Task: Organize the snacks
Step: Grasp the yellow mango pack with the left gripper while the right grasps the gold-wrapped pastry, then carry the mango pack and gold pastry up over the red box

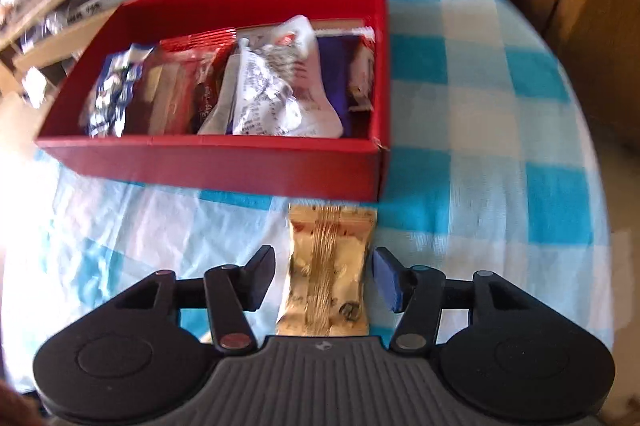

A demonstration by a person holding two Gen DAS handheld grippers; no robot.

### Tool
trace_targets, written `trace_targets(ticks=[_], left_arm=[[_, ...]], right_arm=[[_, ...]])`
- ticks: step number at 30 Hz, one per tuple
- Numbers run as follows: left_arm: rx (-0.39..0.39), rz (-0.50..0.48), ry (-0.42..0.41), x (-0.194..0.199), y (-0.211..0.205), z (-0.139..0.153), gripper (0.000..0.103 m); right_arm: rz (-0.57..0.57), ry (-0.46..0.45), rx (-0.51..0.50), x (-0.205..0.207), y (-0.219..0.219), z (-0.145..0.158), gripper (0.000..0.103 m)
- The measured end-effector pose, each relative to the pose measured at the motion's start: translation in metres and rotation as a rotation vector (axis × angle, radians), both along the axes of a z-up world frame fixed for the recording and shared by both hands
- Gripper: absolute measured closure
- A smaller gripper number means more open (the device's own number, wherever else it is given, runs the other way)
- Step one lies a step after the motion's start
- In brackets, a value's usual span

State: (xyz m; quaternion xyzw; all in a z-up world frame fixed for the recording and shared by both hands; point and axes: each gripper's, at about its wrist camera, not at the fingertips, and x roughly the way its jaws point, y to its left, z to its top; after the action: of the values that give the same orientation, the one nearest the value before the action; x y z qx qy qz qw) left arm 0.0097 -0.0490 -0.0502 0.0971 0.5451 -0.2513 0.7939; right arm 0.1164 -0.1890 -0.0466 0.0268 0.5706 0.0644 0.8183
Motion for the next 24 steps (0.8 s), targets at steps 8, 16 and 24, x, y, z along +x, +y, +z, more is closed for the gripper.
trace_targets(ticks=[8, 16, 24], left_arm=[[-0.021, 0.041, -0.027, 0.004, 0.012, 0.01, 0.039], [-0.028, 0.104, -0.066, 0.013, 0.021, 0.02, 0.039], [-0.013, 0.154, -0.086, 0.022, 0.028, 0.021, 0.039]], right_arm=[[0.022, -0.002, -0.031, -0.021, -0.013, 0.002, 0.059], [0.039, -0.051, -0.017, -0.044, -0.021, 0.025, 0.059], [0.088, -0.062, 0.012, -0.069, -0.007, 0.032, 0.059]])
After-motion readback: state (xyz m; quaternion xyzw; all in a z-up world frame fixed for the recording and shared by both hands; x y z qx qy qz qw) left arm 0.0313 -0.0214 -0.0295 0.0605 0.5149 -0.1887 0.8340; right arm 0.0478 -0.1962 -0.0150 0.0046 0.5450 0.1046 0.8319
